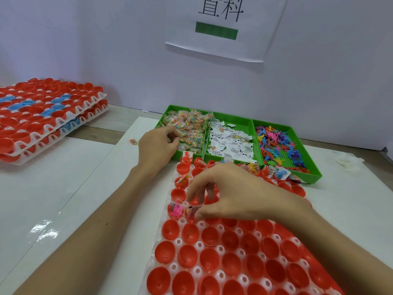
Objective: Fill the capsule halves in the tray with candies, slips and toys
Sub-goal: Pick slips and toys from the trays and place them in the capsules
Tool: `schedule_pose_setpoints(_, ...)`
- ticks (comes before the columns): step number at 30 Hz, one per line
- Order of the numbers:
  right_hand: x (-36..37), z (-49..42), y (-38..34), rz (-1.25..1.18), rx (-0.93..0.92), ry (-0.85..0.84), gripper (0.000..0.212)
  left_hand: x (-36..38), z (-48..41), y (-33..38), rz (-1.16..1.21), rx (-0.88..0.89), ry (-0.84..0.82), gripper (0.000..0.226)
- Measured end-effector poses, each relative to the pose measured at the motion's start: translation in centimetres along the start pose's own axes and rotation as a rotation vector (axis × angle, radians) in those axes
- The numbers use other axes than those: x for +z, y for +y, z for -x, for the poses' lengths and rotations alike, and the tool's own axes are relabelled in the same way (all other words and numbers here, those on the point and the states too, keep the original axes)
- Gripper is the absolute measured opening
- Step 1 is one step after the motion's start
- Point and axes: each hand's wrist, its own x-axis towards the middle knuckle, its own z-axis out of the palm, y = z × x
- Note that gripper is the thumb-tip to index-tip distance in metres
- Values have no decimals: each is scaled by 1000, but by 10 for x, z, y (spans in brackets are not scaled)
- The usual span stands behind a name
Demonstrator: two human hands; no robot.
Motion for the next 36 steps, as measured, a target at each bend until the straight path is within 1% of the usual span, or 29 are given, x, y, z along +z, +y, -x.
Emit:
schedule_pose_setpoints(2,-12,2,5,-74,37,72,15,-1,0,0,4,2,2,8)
schedule_pose_setpoints(4,-30,-2,20,-120,99,256,8,-1,-1,0,7,9,-5,6)
schedule_pose_setpoints(6,-49,-15,47,-86,202,454,5,-2,-1,0,4,17,-22,4)
schedule_pose_setpoints(7,-57,-22,63,-49,271,519,6,-2,-2,1,9,15,-31,4)
schedule_pose_setpoints(8,-64,-30,81,-6,349,549,8,-3,-2,1,18,7,-41,4)
schedule_pose_setpoints(9,-70,-38,99,40,431,542,11,-3,-3,2,30,-7,-51,4)
schedule_pose_setpoints(11,-75,-48,131,134,559,424,16,-4,-6,4,98,-60,-58,4)
schedule_pose_setpoints(13,-73,-56,151,205,601,234,22,-6,-12,6,267,-148,-27,4)
schedule_pose_setpoints(14,-69,-60,156,236,604,165,25,-8,-15,6,360,-188,-3,3)
schedule_pose_setpoints(15,-65,-64,159,273,601,137,26,-11,-18,6,433,-215,13,2)
schedule_pose_setpoints(17,-59,-72,161,334,568,182,19,-16,-20,8,494,-227,9,3)
schedule_pose_setpoints(20,-55,-78,160,327,535,243,4,-20,-20,11,528,-217,16,6)
schedule_pose_setpoints(23,-53,-77,162,309,522,253,9,-22,-21,17,537,-199,43,5)
schedule_pose_setpoints(25,-52,-75,163,295,523,264,8,-24,-22,22,552,-184,38,8)
schedule_pose_setpoints(26,-51,-74,163,289,529,273,12,-25,-22,25,567,-183,31,8)
schedule_pose_setpoints(28,-50,-72,163,291,553,277,27,-27,-21,31,594,-188,16,8)
schedule_pose_setpoints(29,-49,-72,163,292,558,293,28,-28,-22,33,607,-192,9,8)
schedule_pose_setpoints(32,-43,-71,163,311,553,378,16,-32,-23,38,650,-205,-30,8)
schedule_pose_setpoints(36,-41,-70,162,302,570,420,11,-37,-23,44,723,-230,-127,9)
